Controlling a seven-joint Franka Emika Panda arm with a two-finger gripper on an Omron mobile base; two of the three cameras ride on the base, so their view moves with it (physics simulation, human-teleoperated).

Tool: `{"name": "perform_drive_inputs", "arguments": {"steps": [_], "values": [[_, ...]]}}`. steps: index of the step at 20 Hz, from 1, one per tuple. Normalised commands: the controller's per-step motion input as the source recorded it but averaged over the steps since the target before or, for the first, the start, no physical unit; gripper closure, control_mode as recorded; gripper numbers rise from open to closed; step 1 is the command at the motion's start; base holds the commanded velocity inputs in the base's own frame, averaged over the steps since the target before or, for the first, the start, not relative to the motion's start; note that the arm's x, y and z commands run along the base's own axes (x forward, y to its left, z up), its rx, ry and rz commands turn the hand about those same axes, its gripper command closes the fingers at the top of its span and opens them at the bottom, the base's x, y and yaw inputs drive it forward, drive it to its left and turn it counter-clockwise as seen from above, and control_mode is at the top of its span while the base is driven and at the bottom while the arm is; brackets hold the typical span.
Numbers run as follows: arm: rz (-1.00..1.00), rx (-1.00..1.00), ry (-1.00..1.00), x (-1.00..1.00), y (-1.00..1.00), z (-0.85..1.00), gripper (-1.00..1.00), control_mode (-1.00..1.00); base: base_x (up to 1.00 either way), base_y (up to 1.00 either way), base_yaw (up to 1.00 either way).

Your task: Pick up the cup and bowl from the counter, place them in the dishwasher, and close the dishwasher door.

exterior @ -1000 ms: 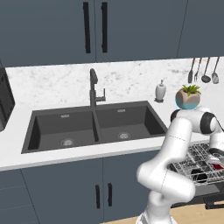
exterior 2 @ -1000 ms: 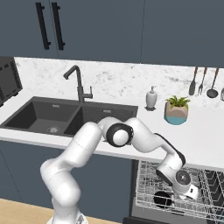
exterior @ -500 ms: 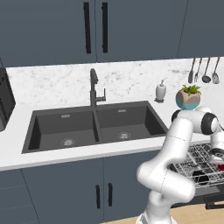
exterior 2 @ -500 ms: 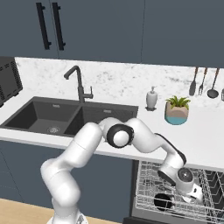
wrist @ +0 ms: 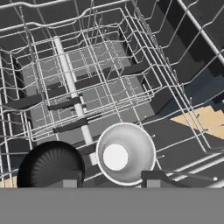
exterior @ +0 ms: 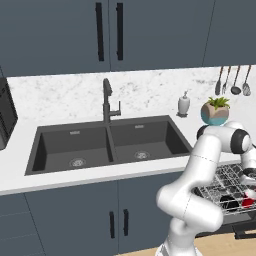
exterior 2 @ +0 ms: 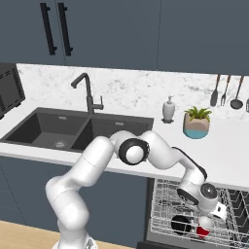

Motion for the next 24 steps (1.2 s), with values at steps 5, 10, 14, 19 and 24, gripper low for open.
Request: {"name": "perform_drive_inputs", "arguments": {"steps": [5, 10, 14, 19, 24], "values": [[0.00, 0.00, -0.05, -0.18, 0.00, 0.23, -1.00, -1.00, 0.00, 0.00, 0.00], [0.00, -0.03, -0.19, -0.71, 0.01, 0.74, -1.00, -1.00, 0.00, 0.00, 0.00], [0.01, -0.03, -0.05, -0.24, 0.10, 0.10, -1.00, -1.00, 0.00, 0.00, 0.00], [0.04, 0.00, -0.06, -0.18, 0.05, 0.28, -1.00, -1.00, 0.00, 0.00, 0.00], [0.00, 0.00, 0.00, -0.03, 0.00, 0.02, -1.00, -1.00, 0.00, 0.00, 0.00]]}}
